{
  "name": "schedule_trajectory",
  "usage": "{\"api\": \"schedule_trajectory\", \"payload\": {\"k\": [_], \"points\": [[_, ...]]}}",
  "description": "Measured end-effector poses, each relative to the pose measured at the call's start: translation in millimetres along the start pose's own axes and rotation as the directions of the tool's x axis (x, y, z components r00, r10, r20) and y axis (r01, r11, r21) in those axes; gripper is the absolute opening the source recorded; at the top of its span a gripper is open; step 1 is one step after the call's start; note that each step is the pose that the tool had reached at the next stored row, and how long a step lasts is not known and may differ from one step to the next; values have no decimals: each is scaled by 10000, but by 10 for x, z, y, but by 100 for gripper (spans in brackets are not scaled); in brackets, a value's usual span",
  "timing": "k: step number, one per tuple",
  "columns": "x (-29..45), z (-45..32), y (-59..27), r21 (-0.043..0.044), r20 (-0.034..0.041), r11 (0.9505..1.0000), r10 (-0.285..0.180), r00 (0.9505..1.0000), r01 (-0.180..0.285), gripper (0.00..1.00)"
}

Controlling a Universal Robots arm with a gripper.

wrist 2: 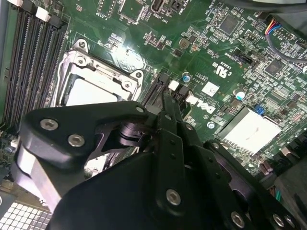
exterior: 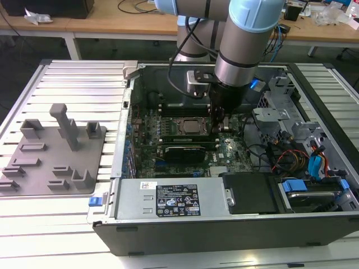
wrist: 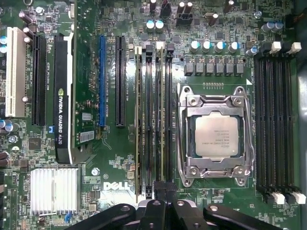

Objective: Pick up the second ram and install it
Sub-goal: 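Press down the second ram until it locks into place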

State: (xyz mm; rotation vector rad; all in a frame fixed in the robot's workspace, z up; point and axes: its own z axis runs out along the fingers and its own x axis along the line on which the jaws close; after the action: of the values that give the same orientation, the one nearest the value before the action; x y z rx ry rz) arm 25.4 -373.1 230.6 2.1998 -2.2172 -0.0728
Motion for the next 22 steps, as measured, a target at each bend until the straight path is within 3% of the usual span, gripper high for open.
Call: {"api": "schedule_trajectory", "payload": {"k": [6, 15, 19, 22], "points": [[-2, 3, 0, 2, 14, 10000, 0, 10000, 0, 8], [-7, -309, 14, 0, -22, 10000, 1, 10000, -1, 8], [-7, -311, 20, 0, -23, 10000, 3, 10000, -3, 8], [-6, -307, 106, 1, -22, 10000, 0, 10000, 0, 8]]}}
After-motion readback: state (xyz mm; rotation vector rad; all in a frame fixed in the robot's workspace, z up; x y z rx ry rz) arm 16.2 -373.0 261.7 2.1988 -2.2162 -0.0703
